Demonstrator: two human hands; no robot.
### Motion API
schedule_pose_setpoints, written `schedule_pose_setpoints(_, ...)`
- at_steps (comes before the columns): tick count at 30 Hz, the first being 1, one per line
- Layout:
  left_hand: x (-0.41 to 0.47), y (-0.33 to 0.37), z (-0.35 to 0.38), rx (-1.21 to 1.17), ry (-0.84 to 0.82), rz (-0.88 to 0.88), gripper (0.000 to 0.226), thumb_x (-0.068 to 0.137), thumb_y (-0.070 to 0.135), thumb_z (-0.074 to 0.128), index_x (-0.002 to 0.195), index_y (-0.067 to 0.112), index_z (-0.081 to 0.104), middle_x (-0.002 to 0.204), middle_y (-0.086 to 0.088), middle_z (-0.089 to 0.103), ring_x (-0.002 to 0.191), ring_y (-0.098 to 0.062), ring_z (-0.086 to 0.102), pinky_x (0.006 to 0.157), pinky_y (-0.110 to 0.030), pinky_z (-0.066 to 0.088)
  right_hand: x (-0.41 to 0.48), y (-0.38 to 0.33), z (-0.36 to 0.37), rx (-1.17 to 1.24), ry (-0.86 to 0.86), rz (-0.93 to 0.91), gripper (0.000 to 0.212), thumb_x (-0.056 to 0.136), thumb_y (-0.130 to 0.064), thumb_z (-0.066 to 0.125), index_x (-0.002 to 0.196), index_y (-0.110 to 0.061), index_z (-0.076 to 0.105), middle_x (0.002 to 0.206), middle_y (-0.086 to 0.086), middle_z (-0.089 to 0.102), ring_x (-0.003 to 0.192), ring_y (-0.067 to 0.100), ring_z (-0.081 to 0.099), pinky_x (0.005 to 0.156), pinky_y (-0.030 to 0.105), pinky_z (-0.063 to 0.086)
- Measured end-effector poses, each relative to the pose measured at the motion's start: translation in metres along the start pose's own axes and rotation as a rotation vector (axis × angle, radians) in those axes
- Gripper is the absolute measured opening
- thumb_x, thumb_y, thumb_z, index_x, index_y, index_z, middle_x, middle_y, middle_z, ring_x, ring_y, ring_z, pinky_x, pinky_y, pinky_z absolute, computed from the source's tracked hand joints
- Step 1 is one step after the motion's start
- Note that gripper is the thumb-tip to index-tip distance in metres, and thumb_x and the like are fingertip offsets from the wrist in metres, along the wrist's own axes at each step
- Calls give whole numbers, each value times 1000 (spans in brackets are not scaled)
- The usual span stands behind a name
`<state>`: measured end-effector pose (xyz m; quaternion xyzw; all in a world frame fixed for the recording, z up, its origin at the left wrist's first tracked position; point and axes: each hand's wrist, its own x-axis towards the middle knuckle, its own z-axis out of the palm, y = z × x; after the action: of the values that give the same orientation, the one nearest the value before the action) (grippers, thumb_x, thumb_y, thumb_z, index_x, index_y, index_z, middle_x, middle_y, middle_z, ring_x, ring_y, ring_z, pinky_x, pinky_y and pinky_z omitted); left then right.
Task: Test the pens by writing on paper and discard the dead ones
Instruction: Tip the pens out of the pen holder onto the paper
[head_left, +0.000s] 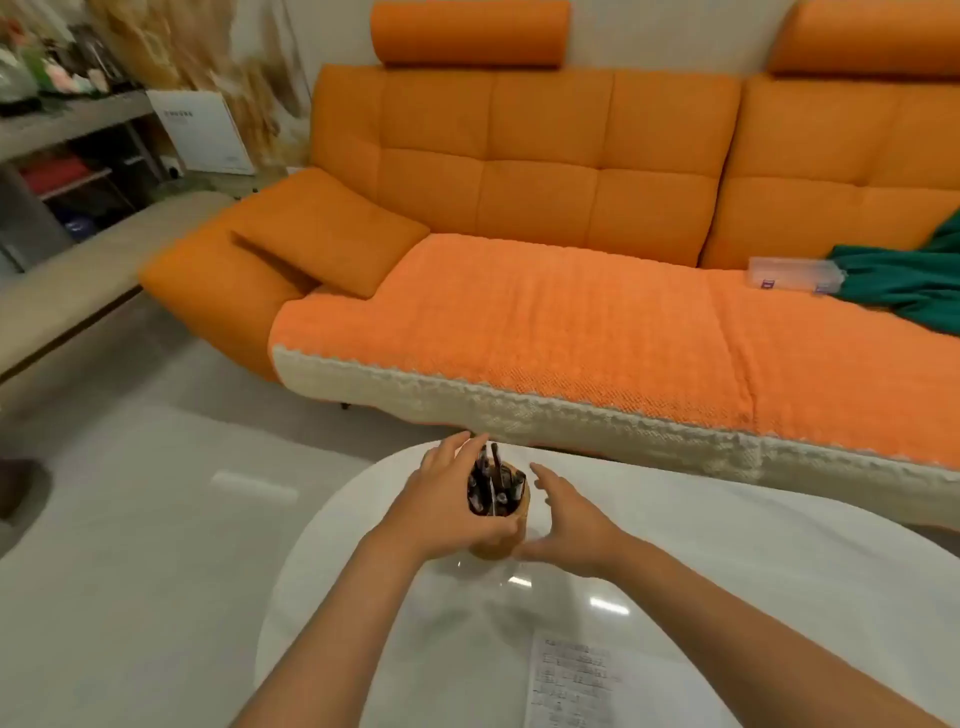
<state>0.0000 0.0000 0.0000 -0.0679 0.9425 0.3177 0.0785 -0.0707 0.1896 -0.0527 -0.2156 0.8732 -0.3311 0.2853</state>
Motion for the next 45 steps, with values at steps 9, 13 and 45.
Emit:
schedule_pose_setpoints(9, 28, -43, 55, -11, 305, 216, 84, 84, 63, 62, 153, 40, 20, 149, 20, 23, 137, -7, 31, 107, -35, 40, 48, 31, 67, 452, 212, -220, 98, 57, -26, 96, 134, -40, 37, 118, -20, 65, 104, -2, 65, 88, 32, 56)
schedule_pose_setpoints(13, 31, -47, 64, -87, 359, 252, 78, 88, 57, 61, 152, 41, 19, 147, 21, 25, 139, -9, 29, 110, -39, 39, 47, 32, 71, 415, 285, -307, 91, 59, -30, 95, 132, -39, 42, 115, -19, 67, 102, 0, 67, 88, 32, 57)
schedule_pose_setpoints(45, -97, 6, 222, 168, 75, 437, 115, 70, 65, 74, 157, 31, 6, 159, 16, 14, 144, -11, 18, 117, -39, 26, -182, 138, 88, -989, 716, -343, 72, 78, -60, 61, 142, -31, 43, 136, 3, 53, 123, 29, 50, 101, 47, 35)
